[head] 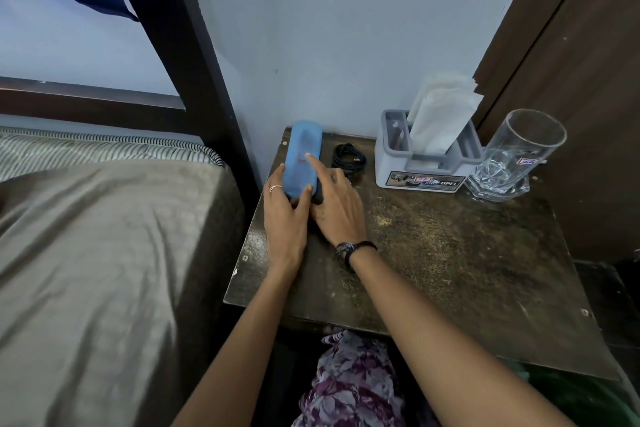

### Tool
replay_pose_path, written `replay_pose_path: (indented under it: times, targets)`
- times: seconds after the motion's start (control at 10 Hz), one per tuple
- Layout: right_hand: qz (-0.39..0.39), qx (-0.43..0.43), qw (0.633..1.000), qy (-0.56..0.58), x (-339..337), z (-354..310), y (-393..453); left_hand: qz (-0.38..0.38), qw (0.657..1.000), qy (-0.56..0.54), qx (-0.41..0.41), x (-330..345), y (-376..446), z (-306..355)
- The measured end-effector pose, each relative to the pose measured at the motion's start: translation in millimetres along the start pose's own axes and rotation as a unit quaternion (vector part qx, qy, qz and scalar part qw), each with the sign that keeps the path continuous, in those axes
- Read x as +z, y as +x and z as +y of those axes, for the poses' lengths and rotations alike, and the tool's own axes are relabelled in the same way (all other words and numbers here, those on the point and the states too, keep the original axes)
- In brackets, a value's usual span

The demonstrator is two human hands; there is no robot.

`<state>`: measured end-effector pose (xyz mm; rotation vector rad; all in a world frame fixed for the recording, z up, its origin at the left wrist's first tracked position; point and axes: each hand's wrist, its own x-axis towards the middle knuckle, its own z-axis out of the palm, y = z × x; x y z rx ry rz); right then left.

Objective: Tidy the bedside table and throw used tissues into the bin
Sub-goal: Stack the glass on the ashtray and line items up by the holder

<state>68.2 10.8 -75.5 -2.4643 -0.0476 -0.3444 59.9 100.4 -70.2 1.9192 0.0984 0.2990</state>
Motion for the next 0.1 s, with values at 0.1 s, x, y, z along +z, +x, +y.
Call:
replay_pose_path:
  times: [0.1]
  targets:
    - [-0.023,0.043,0.994,0.098,-4.1,-4.0,-9.4,0.011,0.999,-0.029,-0.017,-8.3,-4.4,3.6]
